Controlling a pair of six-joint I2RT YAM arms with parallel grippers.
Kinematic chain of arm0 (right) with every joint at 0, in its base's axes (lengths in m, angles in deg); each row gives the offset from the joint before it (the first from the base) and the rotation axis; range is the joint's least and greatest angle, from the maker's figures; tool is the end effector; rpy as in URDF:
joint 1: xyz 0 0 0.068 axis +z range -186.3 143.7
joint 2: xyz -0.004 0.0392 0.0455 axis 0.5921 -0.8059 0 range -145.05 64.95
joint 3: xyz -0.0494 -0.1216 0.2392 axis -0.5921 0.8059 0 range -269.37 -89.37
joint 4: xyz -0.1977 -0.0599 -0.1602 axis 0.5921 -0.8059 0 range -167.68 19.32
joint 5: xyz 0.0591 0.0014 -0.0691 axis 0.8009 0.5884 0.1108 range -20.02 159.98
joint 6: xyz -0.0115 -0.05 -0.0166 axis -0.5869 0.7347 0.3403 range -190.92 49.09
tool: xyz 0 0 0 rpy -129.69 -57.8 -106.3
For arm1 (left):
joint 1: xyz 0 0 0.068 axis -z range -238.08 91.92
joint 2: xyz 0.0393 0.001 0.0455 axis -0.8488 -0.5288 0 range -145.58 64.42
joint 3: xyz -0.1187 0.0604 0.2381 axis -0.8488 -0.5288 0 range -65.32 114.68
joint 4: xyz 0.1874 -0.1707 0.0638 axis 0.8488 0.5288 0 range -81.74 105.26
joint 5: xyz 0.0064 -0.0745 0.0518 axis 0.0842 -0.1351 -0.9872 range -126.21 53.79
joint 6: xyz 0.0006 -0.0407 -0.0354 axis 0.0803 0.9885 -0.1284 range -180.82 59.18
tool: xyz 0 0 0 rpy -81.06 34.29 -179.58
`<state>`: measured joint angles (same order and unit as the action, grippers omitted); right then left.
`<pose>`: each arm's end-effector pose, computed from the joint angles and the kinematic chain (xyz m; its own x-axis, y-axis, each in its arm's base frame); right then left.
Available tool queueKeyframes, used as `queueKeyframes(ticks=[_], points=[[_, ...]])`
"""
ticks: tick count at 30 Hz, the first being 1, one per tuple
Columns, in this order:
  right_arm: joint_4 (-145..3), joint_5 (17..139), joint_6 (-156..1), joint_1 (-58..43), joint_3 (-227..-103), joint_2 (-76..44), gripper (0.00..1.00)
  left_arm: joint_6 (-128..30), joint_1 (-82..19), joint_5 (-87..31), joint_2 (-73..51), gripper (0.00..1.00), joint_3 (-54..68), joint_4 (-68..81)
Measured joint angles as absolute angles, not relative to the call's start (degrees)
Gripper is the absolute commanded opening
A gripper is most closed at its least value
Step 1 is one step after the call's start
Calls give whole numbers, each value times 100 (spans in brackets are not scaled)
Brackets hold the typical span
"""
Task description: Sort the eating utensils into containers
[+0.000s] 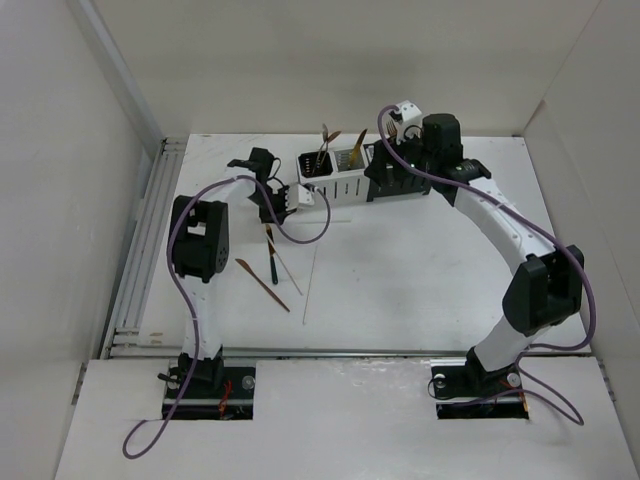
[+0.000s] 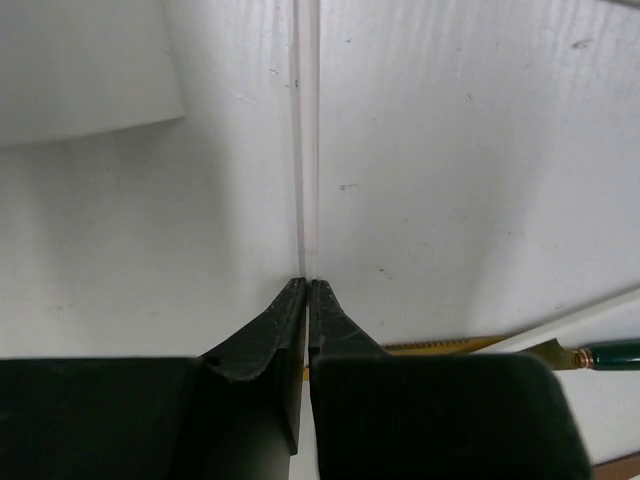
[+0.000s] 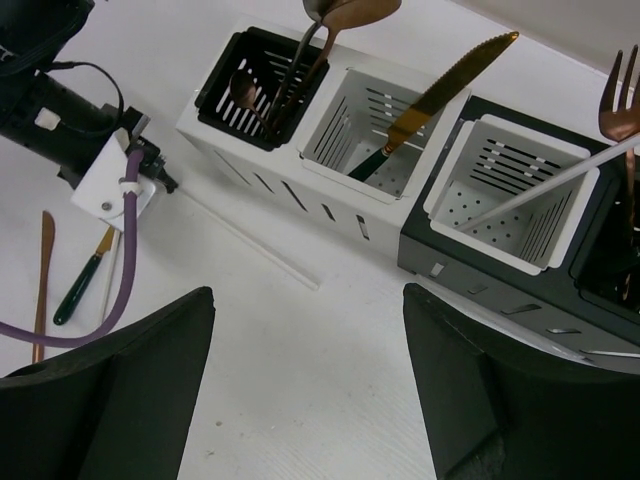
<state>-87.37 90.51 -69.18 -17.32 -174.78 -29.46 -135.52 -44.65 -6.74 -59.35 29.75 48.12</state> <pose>0.3632 0.1383 0.3511 -0.3914 -0.1646 -0.9054 -0.6157 0.7781 0.1247 0.4324 -0.1213 0.1702 0.1247 0.8335 -0.5382 0.9728 0.0040 0.2316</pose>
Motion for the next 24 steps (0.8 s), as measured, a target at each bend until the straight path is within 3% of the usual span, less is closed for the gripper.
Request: queueKeyframes(ticks=[11,20,22,23,24], points=[[-9047,8975,-6714,-1675,-17303,-2798,82,-14317,-4390,-855,-5377,0,2164,5006],[-9447,8999,-6758,-965,-16160,-2638,82,-14759,-3630,-1026,-5360,0,2142,4858],[-9598,8938,-6826,-836,-16050,-2638,82,-14761,-3431,-1019,-5334,9,2085,4724],[-9672,8872,-6907,-790,-16042,-2638,82,-14754,-3346,-1011,-5323,24,2055,4663],[-9683,8846,-6929,-760,-16042,-2638,82,-14739,-3287,-1002,-5312,24,2037,4613]])
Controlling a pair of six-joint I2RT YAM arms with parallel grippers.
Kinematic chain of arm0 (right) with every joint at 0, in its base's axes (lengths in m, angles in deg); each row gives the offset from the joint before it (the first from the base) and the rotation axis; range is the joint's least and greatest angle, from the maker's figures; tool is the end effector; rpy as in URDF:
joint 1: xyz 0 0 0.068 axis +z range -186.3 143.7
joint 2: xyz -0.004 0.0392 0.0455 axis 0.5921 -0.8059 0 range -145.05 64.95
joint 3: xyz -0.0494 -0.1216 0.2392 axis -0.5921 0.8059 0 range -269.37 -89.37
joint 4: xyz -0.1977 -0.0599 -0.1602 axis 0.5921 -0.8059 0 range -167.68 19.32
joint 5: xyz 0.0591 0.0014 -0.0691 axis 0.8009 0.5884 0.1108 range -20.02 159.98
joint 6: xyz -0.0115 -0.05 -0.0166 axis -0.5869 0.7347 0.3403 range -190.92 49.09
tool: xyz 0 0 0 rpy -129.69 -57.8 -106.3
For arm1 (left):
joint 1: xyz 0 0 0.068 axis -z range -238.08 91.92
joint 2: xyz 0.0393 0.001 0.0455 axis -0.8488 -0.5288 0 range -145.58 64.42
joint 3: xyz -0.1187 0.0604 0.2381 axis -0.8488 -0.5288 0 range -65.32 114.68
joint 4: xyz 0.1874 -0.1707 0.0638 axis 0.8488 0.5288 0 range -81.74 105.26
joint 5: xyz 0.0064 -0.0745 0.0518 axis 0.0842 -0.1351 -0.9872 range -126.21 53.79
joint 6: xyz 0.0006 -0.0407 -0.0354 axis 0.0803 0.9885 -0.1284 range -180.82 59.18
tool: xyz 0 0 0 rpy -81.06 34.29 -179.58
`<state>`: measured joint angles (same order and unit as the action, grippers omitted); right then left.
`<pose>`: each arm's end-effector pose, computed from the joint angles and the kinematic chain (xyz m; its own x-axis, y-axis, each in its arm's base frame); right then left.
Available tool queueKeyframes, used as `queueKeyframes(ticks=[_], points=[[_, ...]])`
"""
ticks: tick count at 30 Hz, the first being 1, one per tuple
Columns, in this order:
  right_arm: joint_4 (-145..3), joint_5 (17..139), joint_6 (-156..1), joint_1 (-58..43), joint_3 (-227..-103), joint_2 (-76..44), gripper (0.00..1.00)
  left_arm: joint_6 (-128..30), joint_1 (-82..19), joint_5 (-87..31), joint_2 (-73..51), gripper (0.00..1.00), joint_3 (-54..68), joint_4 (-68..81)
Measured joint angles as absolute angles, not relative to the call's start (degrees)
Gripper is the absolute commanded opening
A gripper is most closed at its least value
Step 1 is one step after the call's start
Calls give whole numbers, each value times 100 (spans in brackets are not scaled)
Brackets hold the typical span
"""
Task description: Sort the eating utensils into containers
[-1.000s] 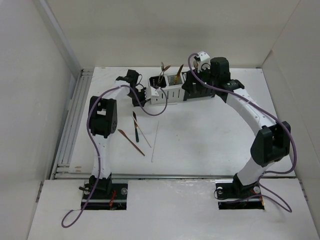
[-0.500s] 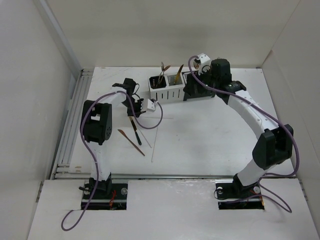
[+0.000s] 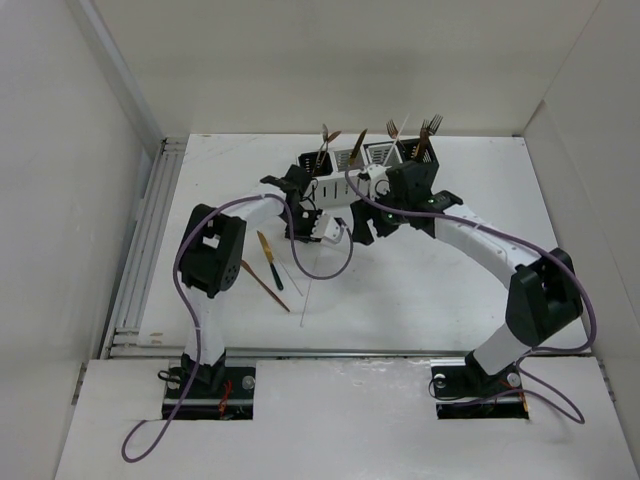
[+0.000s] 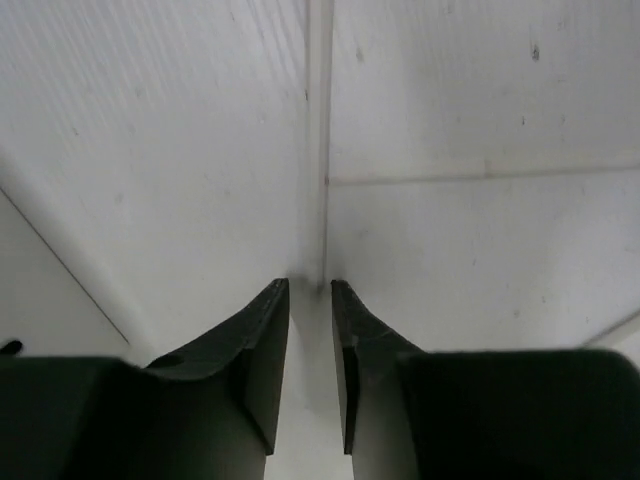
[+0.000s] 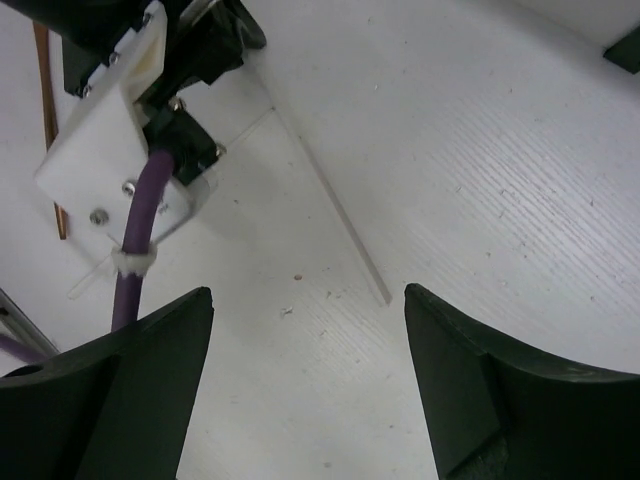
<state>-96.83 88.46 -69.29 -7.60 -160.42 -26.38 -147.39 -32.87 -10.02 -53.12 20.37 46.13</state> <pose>0.3024 0.1786 0.2707 -0.6168 -0.3684 -0.6955 -0.6649 0.7168 0.2101 0.3719 -0.1925 0.1699 0.4688 0.7693 -0.4341 0.8784 -0.3540 0.3211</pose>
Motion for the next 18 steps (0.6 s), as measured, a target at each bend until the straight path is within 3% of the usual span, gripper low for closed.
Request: queueKeyframes(ticks=[1,4,12,18], points=[[-9683,8791,-6996,-703,-16033,-2636,82,-14660,-3228,-976,-5299,41,2015,4517],[-9681,8562,-7191,-596,-15926,-2634,82,-14422,-3136,-836,-5272,51,1978,4272],[-9786,7934,-7407,-148,-15830,-2979,82,-13403,-3721,-84,-5017,59,1978,4493],[-10070,7692,-7377,-62,-16791,-4218,81,-13093,-4705,152,-3347,62,1821,4742]])
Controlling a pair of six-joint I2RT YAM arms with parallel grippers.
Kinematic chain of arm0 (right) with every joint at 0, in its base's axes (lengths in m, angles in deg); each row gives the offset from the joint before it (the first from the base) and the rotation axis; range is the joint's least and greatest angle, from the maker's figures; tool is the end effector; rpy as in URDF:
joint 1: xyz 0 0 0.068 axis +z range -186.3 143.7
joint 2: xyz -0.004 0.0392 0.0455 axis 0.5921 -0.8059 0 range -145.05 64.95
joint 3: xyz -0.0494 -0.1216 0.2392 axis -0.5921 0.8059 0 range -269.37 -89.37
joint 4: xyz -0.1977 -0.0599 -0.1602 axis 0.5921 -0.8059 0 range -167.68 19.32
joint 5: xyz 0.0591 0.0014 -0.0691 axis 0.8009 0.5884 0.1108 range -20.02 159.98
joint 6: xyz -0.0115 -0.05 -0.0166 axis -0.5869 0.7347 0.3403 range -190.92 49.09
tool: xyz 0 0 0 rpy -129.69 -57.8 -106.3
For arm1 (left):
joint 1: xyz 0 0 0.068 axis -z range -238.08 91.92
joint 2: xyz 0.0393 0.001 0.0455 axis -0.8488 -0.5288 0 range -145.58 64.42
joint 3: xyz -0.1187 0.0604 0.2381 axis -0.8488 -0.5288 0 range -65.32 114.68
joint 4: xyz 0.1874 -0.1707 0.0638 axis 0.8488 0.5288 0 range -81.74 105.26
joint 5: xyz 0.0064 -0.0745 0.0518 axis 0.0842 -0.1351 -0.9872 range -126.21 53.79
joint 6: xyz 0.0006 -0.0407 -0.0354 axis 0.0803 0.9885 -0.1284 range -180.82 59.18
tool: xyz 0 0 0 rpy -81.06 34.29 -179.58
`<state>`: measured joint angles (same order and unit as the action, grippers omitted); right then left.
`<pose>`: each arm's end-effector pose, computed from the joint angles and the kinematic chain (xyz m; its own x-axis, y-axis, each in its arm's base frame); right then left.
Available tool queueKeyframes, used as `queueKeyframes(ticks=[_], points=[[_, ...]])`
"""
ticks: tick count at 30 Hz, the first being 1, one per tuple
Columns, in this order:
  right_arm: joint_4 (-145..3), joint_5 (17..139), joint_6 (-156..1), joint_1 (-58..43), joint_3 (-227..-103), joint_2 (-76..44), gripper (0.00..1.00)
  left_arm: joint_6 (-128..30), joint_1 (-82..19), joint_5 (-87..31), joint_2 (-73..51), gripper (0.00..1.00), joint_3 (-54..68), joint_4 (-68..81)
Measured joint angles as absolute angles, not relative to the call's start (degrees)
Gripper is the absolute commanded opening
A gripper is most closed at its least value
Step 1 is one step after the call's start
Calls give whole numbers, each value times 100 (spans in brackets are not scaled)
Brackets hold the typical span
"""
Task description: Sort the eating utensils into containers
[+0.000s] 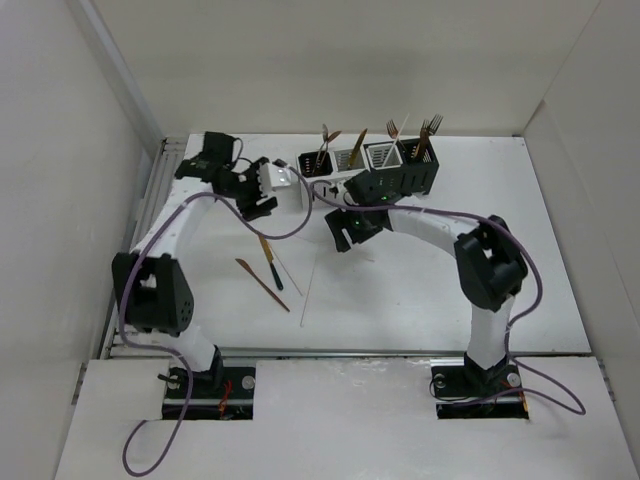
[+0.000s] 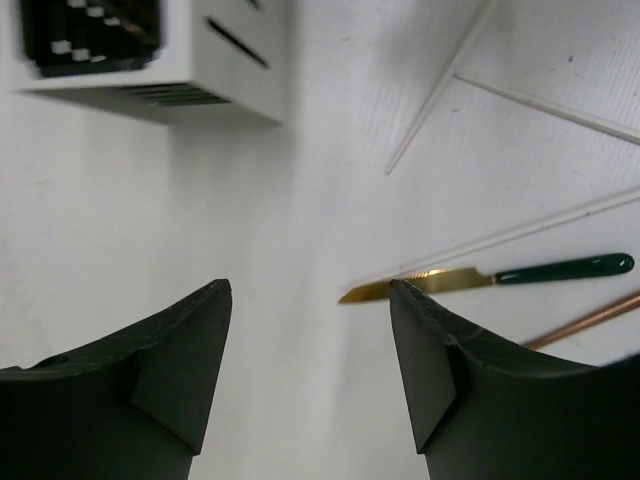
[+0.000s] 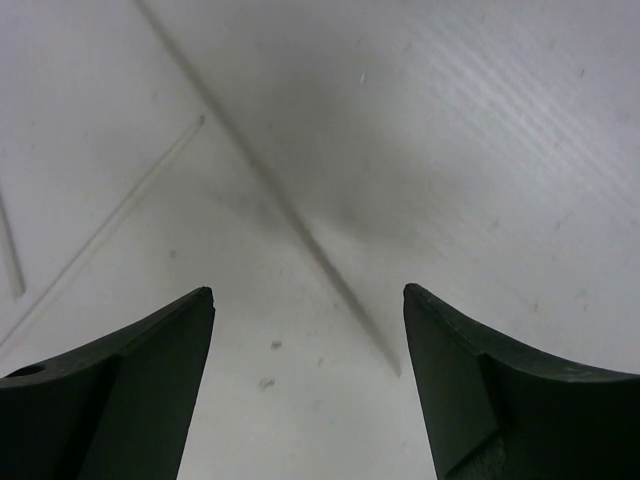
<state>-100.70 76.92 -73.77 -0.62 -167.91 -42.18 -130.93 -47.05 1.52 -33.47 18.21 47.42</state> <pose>0.3211 0.2361 0.2079 -0.7239 -0.4589 -0.5152 -0.5949 0.7934 0.1290 0.3581 -0.0921 0.2902 0.2095 0.7168 -0.6650 0.9151 0.0958 0.3916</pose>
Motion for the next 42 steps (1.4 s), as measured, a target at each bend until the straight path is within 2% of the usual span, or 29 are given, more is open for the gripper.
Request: queueKeyframes(ticks=[6,10,13,14,15,17,18,22,28,34,39,42], points=[[-10147,7451,-7084,-8,-17624,-5215,76,-12739,-5363,299,-2112,63,1495,4888],[-10221,7270,-6813,204,-17714,-5401,71,-12289,-5560,299,-2014,63,1334,4849],[-10267,7134,-6669,368,-17746,-5442,62,-12018,-5641,299,-2014,63,1198,4796],[-10297,7084,-6640,405,-17768,-5460,57,-11954,-5667,299,-2014,63,1165,4777],[-10363,7062,-6616,429,-17832,-5504,36,-11887,-5673,296,-2014,63,1135,4742],[-10547,7029,-6579,447,-18094,-5661,9,-11771,-5680,296,-2014,63,1115,4709],[-10682,7016,-6581,449,-18304,-5786,0,-11707,-5680,299,-2014,63,1115,4683],[-10923,7016,-6594,449,-18699,-6028,0,-11456,-5680,294,-2014,60,1119,4615],[-10586,6848,-6603,464,-17910,-5508,0,-11082,-5678,170,-2014,60,1170,4576],[-10680,6509,-6620,489,-16901,-4155,0,-10726,-5671,-635,-2014,60,1456,4403],[-10199,6131,-6623,495,-17115,-2905,0,-10343,-5671,-1074,-2014,61,1900,4237],[-9347,6101,-6612,320,-17279,-2406,0,-10134,-5619,-1260,-2007,61,1994,4084]])
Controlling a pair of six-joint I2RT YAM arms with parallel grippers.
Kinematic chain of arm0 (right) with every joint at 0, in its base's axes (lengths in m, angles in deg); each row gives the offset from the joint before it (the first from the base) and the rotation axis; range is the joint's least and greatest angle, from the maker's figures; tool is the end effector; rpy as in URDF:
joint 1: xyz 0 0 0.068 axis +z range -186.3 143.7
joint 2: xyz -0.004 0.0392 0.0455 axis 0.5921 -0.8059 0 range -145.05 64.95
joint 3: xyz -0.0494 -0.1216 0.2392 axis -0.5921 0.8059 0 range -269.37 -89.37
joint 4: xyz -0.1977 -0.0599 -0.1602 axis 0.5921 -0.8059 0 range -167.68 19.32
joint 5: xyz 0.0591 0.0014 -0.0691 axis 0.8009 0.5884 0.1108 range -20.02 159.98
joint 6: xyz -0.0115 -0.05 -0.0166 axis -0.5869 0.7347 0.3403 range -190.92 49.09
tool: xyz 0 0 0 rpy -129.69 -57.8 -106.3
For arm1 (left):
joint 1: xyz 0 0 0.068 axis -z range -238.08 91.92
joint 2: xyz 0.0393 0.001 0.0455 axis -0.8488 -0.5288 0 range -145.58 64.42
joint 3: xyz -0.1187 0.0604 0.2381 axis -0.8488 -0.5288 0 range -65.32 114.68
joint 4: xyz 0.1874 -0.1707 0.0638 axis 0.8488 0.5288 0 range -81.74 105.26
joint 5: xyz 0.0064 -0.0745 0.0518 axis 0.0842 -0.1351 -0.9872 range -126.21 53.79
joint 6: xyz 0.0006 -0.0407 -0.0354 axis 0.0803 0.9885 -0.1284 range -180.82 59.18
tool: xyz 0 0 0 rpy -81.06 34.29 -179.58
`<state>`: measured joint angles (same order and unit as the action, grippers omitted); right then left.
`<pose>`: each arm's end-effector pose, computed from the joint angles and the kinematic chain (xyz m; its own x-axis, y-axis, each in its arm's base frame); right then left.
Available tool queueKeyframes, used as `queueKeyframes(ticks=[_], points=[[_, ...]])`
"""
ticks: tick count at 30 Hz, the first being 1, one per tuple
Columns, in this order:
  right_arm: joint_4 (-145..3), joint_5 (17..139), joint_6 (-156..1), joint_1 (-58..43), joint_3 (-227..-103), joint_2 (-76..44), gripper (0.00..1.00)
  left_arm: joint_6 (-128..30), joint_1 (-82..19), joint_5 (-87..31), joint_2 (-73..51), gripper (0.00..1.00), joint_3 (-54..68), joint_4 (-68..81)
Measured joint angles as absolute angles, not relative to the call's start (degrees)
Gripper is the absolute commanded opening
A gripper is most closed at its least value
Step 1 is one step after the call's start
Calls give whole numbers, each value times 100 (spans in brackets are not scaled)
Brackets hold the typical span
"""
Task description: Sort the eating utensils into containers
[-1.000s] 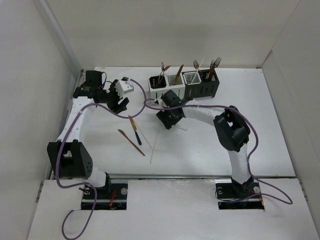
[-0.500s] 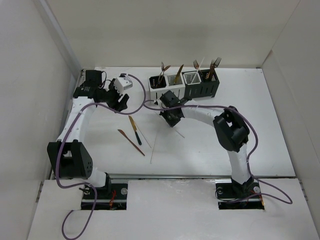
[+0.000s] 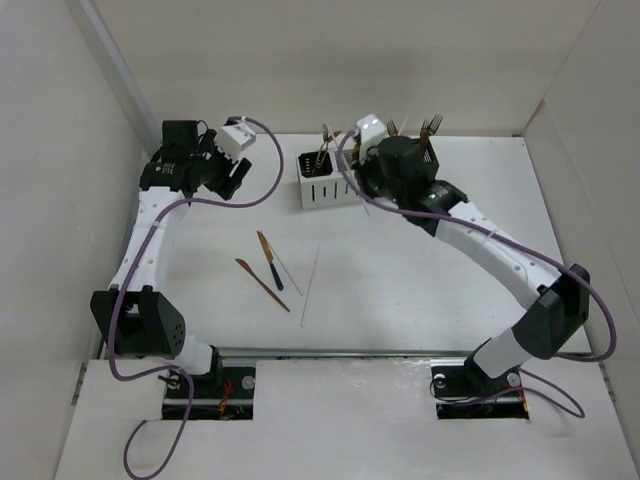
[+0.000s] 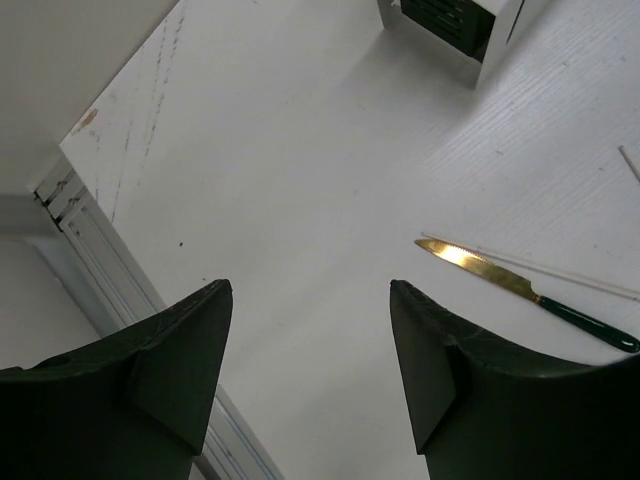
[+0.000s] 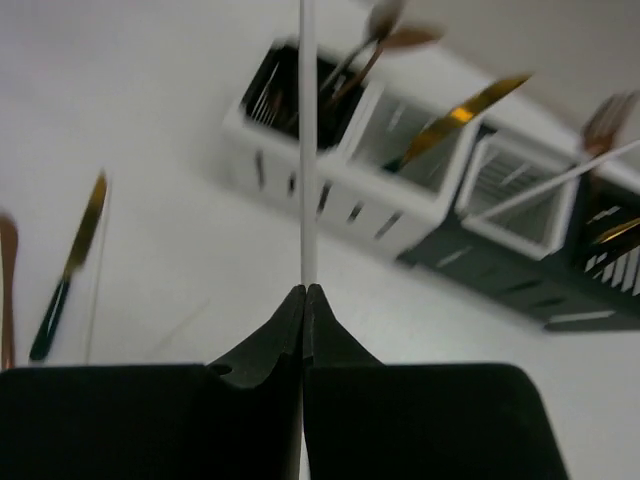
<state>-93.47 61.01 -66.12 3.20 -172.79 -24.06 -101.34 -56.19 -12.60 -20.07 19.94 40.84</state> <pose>0.2821 0.2256 0.3614 -0.3217 -0.3722 -0.8706 -0.5514 0.8211 -0.1473 0.3287 -0.0252 0.3833 -0.1599 0.6008 -0.7832 0.6239 0.6764 0.3915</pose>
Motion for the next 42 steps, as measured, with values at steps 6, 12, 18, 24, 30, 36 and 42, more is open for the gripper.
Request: queueKeyframes(ticks=[6,12,18,24,30,36,42], points=[[-7080,6122,-6680,-801,-17554,-2677,0,-10357,-4945,-2305,-2007,74,1991,4023],[-5825,6234,-6837,-1584,-18323,-4247,0,-10639,-4694,-3168,-2014,87,2160,3765],[-5887,6868,-6992,-1787,-17749,-4304,18,-10433,-4723,-3279,-2011,87,2313,3577],[-8057,7646,-7027,-1785,-17670,-3440,84,-10013,-4723,-3107,-2014,87,2011,3614],[-10448,8022,-7132,-1702,-17823,-3418,100,-9528,-4725,-2869,-2066,100,1889,3621],[-11847,7744,-7694,-1068,-16190,-3412,83,-8984,-4956,-2659,-2057,100,1843,3529],[-12413,7580,-8177,-548,-15296,-3602,70,-8304,-5094,-2928,-1856,100,1574,3424]])
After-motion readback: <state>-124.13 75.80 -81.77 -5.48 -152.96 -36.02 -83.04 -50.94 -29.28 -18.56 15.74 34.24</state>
